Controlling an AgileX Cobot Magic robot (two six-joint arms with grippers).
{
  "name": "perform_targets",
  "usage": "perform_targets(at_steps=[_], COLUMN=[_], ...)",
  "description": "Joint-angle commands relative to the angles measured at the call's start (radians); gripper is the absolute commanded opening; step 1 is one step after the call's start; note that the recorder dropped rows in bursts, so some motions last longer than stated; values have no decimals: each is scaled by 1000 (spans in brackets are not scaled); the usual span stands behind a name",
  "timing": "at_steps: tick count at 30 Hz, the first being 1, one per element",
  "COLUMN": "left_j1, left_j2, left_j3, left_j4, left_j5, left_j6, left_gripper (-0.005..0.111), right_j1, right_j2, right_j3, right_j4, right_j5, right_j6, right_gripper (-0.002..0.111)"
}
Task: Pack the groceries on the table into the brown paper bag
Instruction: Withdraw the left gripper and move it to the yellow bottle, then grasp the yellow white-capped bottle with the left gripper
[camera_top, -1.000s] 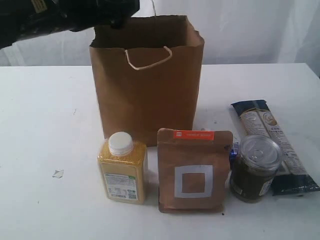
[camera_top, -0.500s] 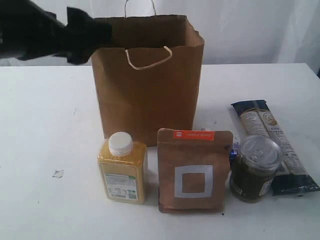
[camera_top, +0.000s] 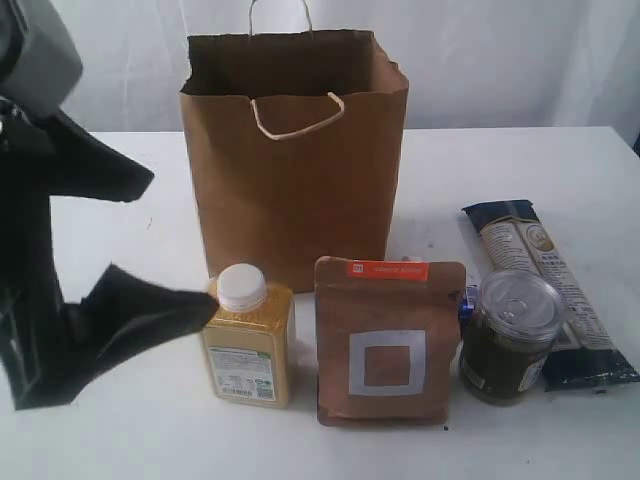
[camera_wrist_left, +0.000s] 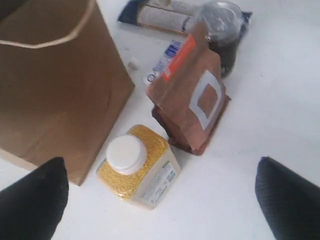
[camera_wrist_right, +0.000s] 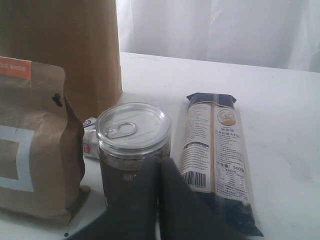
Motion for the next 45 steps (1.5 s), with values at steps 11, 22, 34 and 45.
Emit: perform_targets(at_steps=[11,22,34,45], left_j1=[66,93,144,163], left_j2=[301,467,593,687], left_j3=[-196,-240,-240,-240], left_j4=[-73,-106,-113,-124], left_j5=[212,174,129,110], left_j6=[359,459,520,536], left_gripper=[105,105,105,105], right_j1=[-4,-4,-4,-4], right_j2=[-6,-6,-6,-6], right_j3=[5,5,5,5], right_j4=[0,0,0,0], right_j5=[-10,-12,-9,-11], right_j6=[3,3,3,3], right_gripper=[0,0,0,0])
